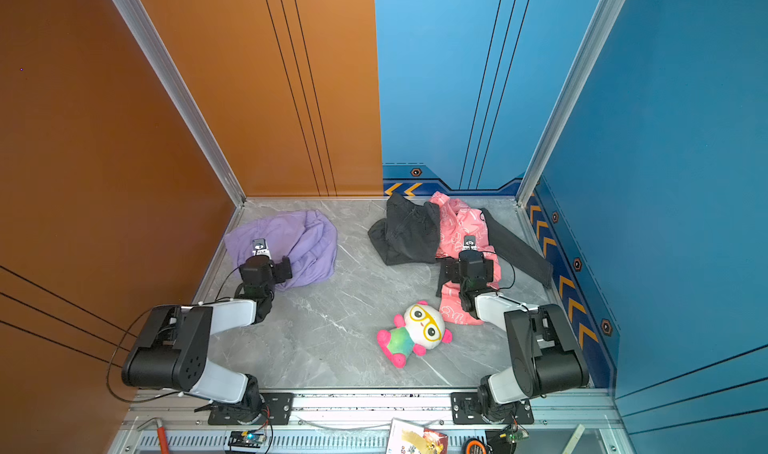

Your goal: Pick out a specific cloth from the pile

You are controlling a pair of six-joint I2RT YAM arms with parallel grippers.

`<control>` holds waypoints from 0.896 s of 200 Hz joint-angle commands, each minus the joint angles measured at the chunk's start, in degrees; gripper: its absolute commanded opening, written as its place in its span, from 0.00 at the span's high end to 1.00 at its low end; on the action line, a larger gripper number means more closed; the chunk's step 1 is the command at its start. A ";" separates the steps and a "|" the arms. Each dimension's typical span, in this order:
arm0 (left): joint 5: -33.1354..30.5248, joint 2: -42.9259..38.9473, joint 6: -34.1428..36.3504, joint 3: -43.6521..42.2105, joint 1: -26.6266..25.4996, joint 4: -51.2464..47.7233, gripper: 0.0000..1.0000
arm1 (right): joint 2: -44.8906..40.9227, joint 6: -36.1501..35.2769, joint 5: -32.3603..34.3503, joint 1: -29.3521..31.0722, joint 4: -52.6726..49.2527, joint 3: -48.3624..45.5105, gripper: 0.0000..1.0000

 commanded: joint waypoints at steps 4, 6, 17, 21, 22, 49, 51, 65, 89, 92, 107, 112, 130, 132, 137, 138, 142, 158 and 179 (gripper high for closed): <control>5.08 0.62 1.60 -1.81 0.62 4.33 0.02 | 0.02 -2.93 -0.46 -0.39 4.17 -0.54 0.00; 5.14 0.62 1.56 -1.89 0.63 4.42 0.02 | 0.02 -2.96 -0.28 -0.39 4.73 -0.72 0.00; 5.83 0.69 1.79 -2.29 0.71 5.04 0.02 | -0.07 -3.12 0.11 -0.58 6.62 -1.54 0.00; 6.39 0.77 2.01 -2.70 0.62 5.74 0.02 | -0.07 -3.28 -0.20 -0.79 7.01 -1.92 0.00; 6.57 0.83 2.04 -2.79 0.67 6.04 0.02 | -0.02 -3.24 -0.28 -0.83 7.19 -1.93 0.00; 5.65 2.78 2.65 -6.43 0.37 14.31 0.02 | 1.25 -1.73 -1.52 -3.15 11.02 -3.00 0.00; 5.04 2.70 2.40 -6.34 0.35 14.14 0.02 | 1.36 -1.48 -1.64 -3.37 11.25 -3.11 0.00; 3.38 2.95 2.05 -6.30 0.13 14.61 0.02 | 1.47 -0.14 -2.60 -4.68 14.60 -4.82 0.00; 3.07 3.08 2.05 -6.30 -0.07 14.70 0.02 | 1.55 1.81 -7.40 -7.46 19.53 -7.75 0.00; 3.05 3.08 2.06 -6.29 -0.15 14.70 0.02 | 1.74 1.83 -7.87 -7.57 20.64 -8.36 0.00; 2.89 3.11 2.33 -6.19 -0.40 14.69 0.02 | 4.30 1.60 -8.90 -7.72 31.06 -12.17 0.00; 2.85 3.14 2.34 -6.16 -0.42 14.70 0.02 | 3.07 1.56 -8.87 -7.72 28.16 -11.85 0.00; 2.85 3.13 2.32 -6.13 -0.42 14.70 0.02 | 4.11 1.62 -8.81 -7.64 28.09 -11.01 0.00; 2.87 3.14 2.30 -6.20 -0.42 14.68 0.02 | 3.92 1.56 -8.67 -7.63 27.34 -10.89 0.00; 2.83 3.16 2.32 -6.26 -0.43 14.70 0.02 | 3.30 1.48 -8.57 -7.63 25.47 -10.36 0.00; 2.77 3.16 2.33 -6.19 -0.42 14.70 0.02 | 3.24 1.51 -8.51 -7.59 25.26 -10.33 0.00; 2.85 3.11 2.33 -6.13 -0.42 14.70 0.02 | 3.11 1.50 -8.31 -7.55 25.16 -10.37 0.00; 2.76 3.17 2.39 -6.22 -0.49 14.79 0.02 | 3.63 1.45 -7.62 -7.33 27.07 -10.85 0.00; 2.73 3.20 2.39 -6.09 -0.51 14.83 0.02 | 3.76 0.86 -5.46 -6.26 28.49 -11.43 0.00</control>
